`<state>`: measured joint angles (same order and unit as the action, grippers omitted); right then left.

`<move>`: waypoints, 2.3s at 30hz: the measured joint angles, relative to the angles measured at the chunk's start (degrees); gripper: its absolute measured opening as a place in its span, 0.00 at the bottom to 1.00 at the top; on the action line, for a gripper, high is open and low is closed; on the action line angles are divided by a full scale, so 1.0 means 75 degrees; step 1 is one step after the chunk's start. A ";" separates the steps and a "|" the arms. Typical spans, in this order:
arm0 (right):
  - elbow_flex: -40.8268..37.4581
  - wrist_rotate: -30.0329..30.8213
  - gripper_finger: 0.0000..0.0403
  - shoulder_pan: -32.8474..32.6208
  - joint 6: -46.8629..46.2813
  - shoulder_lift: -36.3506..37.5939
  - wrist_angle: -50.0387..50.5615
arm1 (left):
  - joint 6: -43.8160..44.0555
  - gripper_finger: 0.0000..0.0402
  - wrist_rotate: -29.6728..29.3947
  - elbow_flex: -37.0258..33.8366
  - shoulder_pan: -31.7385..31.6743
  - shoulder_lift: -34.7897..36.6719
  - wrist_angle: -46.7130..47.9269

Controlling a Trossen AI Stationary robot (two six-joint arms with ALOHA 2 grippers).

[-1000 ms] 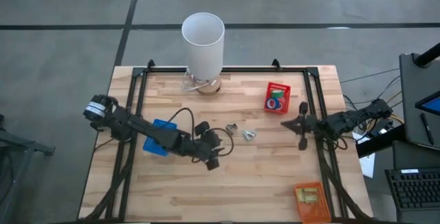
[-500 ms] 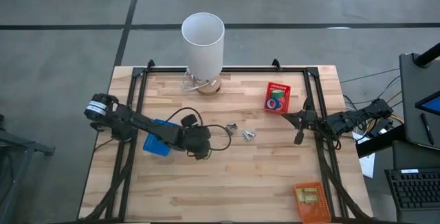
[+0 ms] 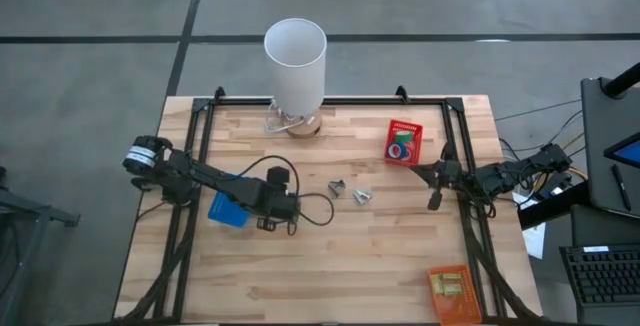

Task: Pick and place Stapler, Stapler remover, tape
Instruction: Put the left light blue staple remover into the blue bin

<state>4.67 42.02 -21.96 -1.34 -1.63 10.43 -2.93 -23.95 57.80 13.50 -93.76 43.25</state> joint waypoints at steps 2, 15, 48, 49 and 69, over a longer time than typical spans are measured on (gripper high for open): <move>0.0002 0.0000 0.02 0.0000 -0.0014 0.0000 0.0001 | -0.0319 0.39 0.0007 0.0000 0.0000 0.0003 -0.0266; 0.0001 0.0000 0.02 0.0000 0.0000 0.0000 0.0000 | -0.1168 0.38 0.0356 0.0003 0.0006 -0.0017 -0.0962; 0.0002 -0.0001 0.02 0.0000 -0.0003 0.0000 0.0001 | -0.1513 0.15 0.0006 -0.0498 -0.0009 -0.0289 -0.1708; 0.0002 -0.0003 0.02 -0.0001 -0.0010 0.0000 0.0001 | -0.1570 0.13 0.0001 -0.0498 -0.0009 -0.0289 -0.1705; 0.0002 -0.0001 0.02 -0.0003 -0.0011 0.0000 0.0001 | -0.0373 0.01 -0.0195 0.0417 0.0011 -0.0224 0.0245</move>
<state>4.69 42.01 -21.98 -1.42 -1.63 10.44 -5.72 -25.41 60.92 13.58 -95.43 45.08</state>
